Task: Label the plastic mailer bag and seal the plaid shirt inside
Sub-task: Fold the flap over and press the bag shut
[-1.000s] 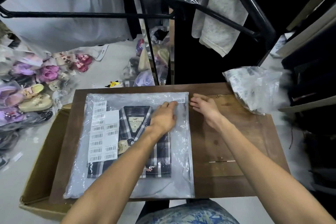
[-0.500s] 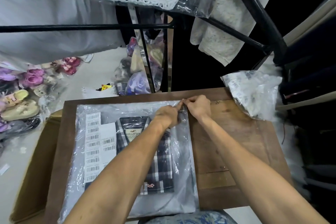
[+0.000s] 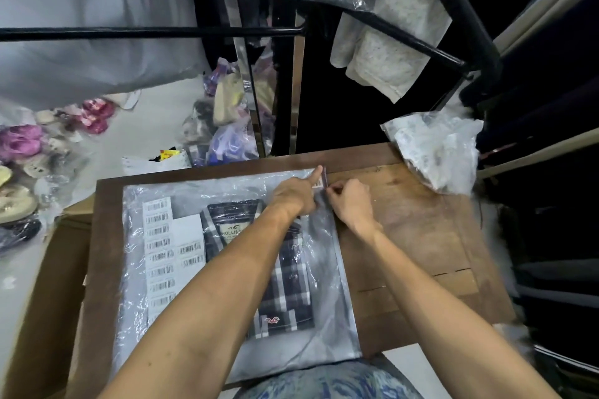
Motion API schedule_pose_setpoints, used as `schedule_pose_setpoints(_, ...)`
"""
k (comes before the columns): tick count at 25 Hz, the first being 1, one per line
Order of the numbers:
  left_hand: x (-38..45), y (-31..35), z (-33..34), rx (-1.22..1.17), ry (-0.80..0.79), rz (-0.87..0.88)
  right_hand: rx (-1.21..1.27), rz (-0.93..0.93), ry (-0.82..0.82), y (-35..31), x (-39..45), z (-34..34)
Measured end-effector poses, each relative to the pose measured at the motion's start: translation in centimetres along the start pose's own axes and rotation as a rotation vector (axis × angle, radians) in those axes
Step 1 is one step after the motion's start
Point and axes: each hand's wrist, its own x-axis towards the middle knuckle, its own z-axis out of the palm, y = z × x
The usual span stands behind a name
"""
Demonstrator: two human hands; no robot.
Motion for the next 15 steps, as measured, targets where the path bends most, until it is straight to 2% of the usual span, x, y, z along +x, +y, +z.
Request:
schedule_pose_setpoints(11,-0.9,-0.6,-0.2,-0.157,0.070,0.059,-0.030,0.028,0.107,3.2,-7.4,1.9)
schedule_pose_setpoints(15,-2.6,-0.1,0.5,-0.122,0.173,0.108,-0.024,0.016,0.095,3.4,-7.7,2.2)
